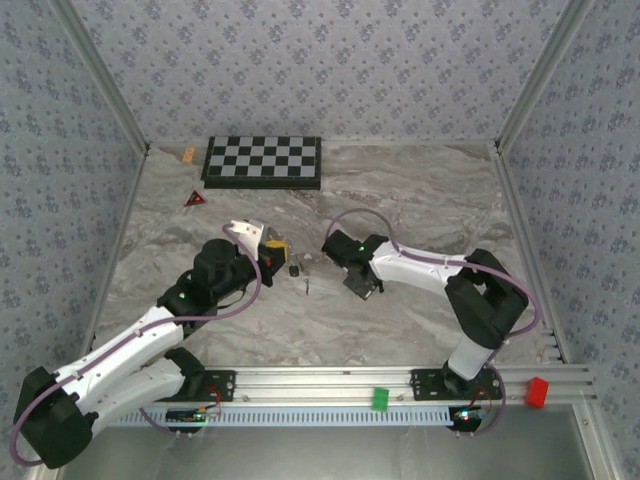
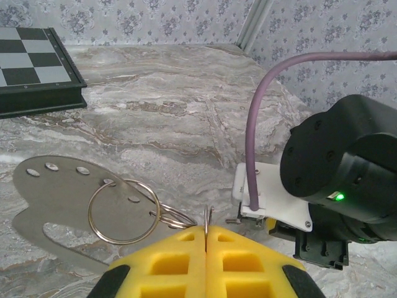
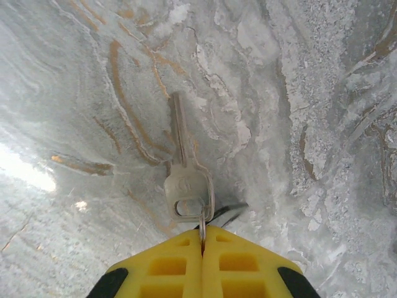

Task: Put the keys on the keyring

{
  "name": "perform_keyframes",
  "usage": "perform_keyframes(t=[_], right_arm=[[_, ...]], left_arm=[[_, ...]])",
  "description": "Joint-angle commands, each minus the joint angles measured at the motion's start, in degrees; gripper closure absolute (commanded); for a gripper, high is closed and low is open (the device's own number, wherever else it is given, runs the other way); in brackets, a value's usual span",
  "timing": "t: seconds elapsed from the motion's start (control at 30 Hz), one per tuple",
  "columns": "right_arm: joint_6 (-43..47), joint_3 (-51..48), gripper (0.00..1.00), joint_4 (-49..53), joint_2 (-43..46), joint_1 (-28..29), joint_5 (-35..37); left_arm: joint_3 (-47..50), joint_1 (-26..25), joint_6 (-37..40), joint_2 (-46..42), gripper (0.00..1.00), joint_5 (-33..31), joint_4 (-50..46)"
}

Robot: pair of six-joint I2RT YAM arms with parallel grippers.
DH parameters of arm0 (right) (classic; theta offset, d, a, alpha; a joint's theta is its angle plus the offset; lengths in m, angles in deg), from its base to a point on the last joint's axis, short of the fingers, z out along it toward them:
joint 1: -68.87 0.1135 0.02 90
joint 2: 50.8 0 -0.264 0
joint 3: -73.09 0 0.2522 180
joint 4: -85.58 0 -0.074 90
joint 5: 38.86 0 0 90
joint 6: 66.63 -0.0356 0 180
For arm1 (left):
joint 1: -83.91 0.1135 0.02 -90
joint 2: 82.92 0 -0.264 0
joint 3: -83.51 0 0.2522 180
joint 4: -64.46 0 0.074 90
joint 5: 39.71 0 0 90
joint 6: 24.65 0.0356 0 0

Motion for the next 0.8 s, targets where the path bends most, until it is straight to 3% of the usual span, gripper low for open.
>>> perform_keyframes(t=[0.0, 0.2, 0.6, 0.77], right_arm=[[-1.31, -1.71, 1.00, -1.79, 4.71, 0.22, -3.04], [-1.65, -7.63, 1.00, -10.69, 18.22, -0.52, -11.68], [-0.50, -24.07, 1.00, -33.92, 45.10, -7.68, -32.16], [-2.01, -29.16, 1.00, -43.03, 51.22, -9.29, -34.26]], left_arm=[[-0.44, -0.35, -0.11, 0.06, 1.00, 1.33, 2.38], [-1.48, -1.14, 2.01, 0.99, 1.00, 3.06, 1.55], [-2.43, -2.23, 7.77, 2.01, 1.00, 6.82, 4.40], [-3.16, -2.33, 8.94, 3.38, 1.00, 10.92, 8.04]])
